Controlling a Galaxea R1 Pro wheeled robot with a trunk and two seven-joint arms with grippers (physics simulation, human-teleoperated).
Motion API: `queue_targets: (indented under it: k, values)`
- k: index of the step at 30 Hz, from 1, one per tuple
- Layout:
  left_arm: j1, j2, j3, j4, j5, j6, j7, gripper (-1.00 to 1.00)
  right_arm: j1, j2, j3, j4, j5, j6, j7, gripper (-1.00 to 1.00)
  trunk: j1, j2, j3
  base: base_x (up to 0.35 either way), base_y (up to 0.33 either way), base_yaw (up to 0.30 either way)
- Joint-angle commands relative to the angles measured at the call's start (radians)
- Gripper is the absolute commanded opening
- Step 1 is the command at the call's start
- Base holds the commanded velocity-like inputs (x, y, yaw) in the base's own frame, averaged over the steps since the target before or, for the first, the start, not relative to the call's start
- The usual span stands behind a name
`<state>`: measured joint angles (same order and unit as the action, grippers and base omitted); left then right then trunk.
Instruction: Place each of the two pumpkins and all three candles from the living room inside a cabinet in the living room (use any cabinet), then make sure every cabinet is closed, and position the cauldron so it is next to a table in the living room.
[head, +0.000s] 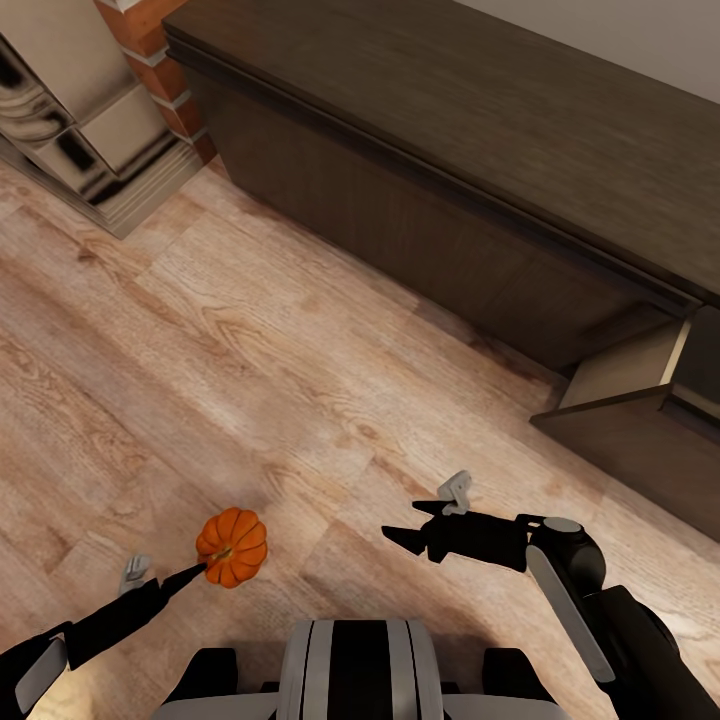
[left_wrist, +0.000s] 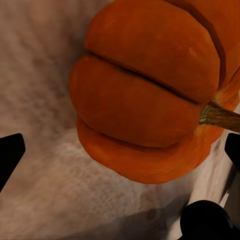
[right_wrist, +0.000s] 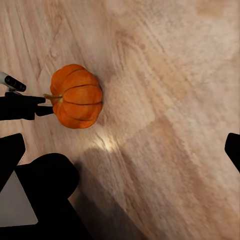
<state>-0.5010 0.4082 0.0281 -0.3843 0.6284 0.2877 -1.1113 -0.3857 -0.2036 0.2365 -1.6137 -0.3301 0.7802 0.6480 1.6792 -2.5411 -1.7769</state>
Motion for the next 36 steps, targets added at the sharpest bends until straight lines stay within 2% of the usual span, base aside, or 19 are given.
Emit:
queue_targets:
  k: [1, 6, 10, 14, 17, 22, 25, 28, 36]
  values:
    - [0.0, 0.0, -0.002, 0.0, 0.0, -0.005, 0.0, 1.0, 0.0, -0.001, 0.004, 0.0, 0.0, 0.0, 0.0, 1.0, 0.0, 0.0, 0.0, 0.0, 0.0, 0.0]
    - [0.001, -0.021, -0.012, -0.005, -0.007, -0.016, -0.02, 1.0, 0.003, 0.002, 0.015, 0.0, 0.0, -0.001, 0.0, 1.0, 0.0, 0.0, 0.0, 0.0, 0.0, 0.0]
    - [0.001, -0.019, -0.012, -0.004, -0.009, -0.012, -0.03, 1.0, 0.005, 0.003, 0.016, 0.0, 0.0, -0.001, 0.001, 1.0, 0.0, 0.0, 0.0, 0.0, 0.0, 0.0]
    - [0.001, -0.015, -0.009, -0.002, -0.013, -0.009, -0.076, 1.0, 0.005, 0.003, 0.017, -0.001, 0.0, -0.001, 0.002, 1.0, 0.0, 0.0, 0.0, 0.0, 0.0, 0.0]
    - [0.001, -0.014, -0.007, 0.0, -0.012, -0.009, -0.083, 1.0, 0.005, 0.003, 0.017, -0.001, 0.0, -0.001, 0.002, 1.0, 0.0, 0.0, 0.0, 0.0, 0.0, 0.0]
    - [0.002, -0.014, -0.005, 0.008, -0.014, -0.013, -0.066, 1.0, 0.005, 0.003, 0.017, -0.001, 0.0, -0.001, 0.002, 1.0, 0.0, 0.0, 0.0, 0.0, 0.0, 0.0]
    - [0.001, -0.015, -0.006, 0.018, -0.013, -0.011, 0.006, 1.0, 0.005, 0.003, 0.016, -0.001, 0.0, -0.001, 0.003, 1.0, 0.0, 0.0, 0.0, 0.0, 0.0, 0.0]
    - [0.001, -0.015, -0.006, 0.023, -0.012, -0.01, 0.031, 1.0, 0.005, 0.002, 0.015, -0.001, 0.0, -0.002, 0.004, 1.0, 0.0, 0.0, 0.0, 0.0, 0.0, 0.0]
    - [0.0, -0.014, -0.006, 0.024, -0.006, -0.017, 0.02, 1.0, 0.006, 0.003, 0.01, -0.002, 0.0, -0.019, 0.002, 1.0, 0.0, 0.0, 0.0, 0.0, 0.0, 0.0]
